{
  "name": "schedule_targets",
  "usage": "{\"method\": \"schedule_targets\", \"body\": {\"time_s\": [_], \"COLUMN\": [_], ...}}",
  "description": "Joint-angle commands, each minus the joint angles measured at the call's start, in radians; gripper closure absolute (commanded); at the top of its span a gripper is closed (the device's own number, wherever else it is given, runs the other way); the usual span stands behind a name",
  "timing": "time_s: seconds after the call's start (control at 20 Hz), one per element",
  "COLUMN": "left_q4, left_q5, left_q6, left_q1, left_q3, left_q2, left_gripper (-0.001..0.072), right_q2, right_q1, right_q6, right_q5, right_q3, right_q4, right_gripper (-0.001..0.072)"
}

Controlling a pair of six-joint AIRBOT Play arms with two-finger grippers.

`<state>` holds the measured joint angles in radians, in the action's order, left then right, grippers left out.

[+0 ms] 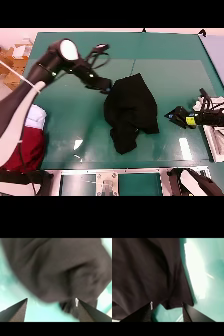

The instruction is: Fold the shirts.

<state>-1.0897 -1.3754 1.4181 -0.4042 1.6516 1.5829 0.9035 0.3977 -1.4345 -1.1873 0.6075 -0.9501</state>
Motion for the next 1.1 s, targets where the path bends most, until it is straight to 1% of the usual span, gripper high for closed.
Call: {"method": "schedule_targets", "body": {"time_s": [0.0, 0.1, 0.2, 0.3, 0.35, 0.45, 0.55, 0.65, 0.7, 0.75, 0.8, 0.85, 0.9, 0.95, 1.0, 1.05], "left_q4": [0.007, 0.045, 0.151, 0.294, 0.366, 0.451, 0.489, 0.525, 0.561, 0.586, 0.592, 0.587, 0.574, 0.562, 0.553, 0.546], "left_q5": [-0.192, -0.158, -0.096, -0.021, 0.039, 0.189, 0.346, 0.460, 0.507, 0.537, 0.552, 0.544, 0.525, 0.509, 0.486, 0.453], "left_q6": [0.078, 0.079, 0.017, -0.074, -0.123, -0.175, -0.179, -0.193, -0.203, -0.219, -0.225, -0.225, -0.242, -0.269, -0.275, -0.275], "left_q1": [0.148, 0.169, 0.144, 0.085, 0.043, -0.054, -0.152, -0.228, -0.256, -0.277, -0.290, -0.293, -0.290, -0.286, -0.275, -0.252], "left_q3": [-0.062, -0.197, -0.375, -0.542, -0.616, -0.721, -0.779, -0.788, -0.788, -0.788, -0.788, -0.788, -0.788, -0.788, -0.788, -0.784], "left_q2": [0.003, -0.010, -0.023, -0.023, -0.023, -0.021, -0.018, -0.017, -0.017, -0.017, -0.017, -0.017, -0.017, -0.018, -0.021, -0.024], "left_gripper": [0.0010, 0.0010, 0.0010, 0.0010, 0.0010, 0.0010, 0.0010, 0.0010, 0.0042, 0.0108, 0.0111, 0.0172, 0.0520, 0.0676, 0.0682, 0.0683], "right_q2": [0.016, 0.058, 0.115, 0.183, 0.219, 0.277, 0.333, 0.386, 0.410, 0.437, 0.464, 0.494, 0.519, 0.544, 0.562, 0.576], "right_q1": [0.001, 0.001, 0.001, 0.001, 0.001, 0.001, 0.000, -0.001, -0.003, -0.009, -0.011, -0.014, -0.016, -0.019, -0.027, -0.032], "right_q6": [0.000, 0.008, 0.054, 0.092, 0.115, 0.138, 0.173, 0.190, 0.190, 0.190, 0.190, 0.190, 0.190, 0.192, 0.214, 0.252], "right_q5": [0.082, 0.089, 0.106, 0.119, 0.122, 0.126, 0.126, 0.127, 0.130, 0.134, 0.134, 0.134, 0.134, 0.135, 0.142, 0.148], "right_q3": [-0.074, -0.076, -0.072, -0.054, -0.040, -0.006, 0.034, 0.069, 0.077, 0.081, 0.080, 0.080, 0.080, 0.081, 0.081, 0.081], "right_q4": [0.000, 0.016, 0.078, 0.131, 0.156, 0.197, 0.270, 0.330, 0.344, 0.348, 0.348, 0.348, 0.349, 0.348, 0.356, 0.377], "right_gripper": [0.0273, 0.0294, 0.0294, 0.0294, 0.0295, 0.0294, 0.0294, 0.0294, 0.0294, 0.0294, 0.0294, 0.0295, 0.0316, 0.0374, 0.0436, 0.0513]}}
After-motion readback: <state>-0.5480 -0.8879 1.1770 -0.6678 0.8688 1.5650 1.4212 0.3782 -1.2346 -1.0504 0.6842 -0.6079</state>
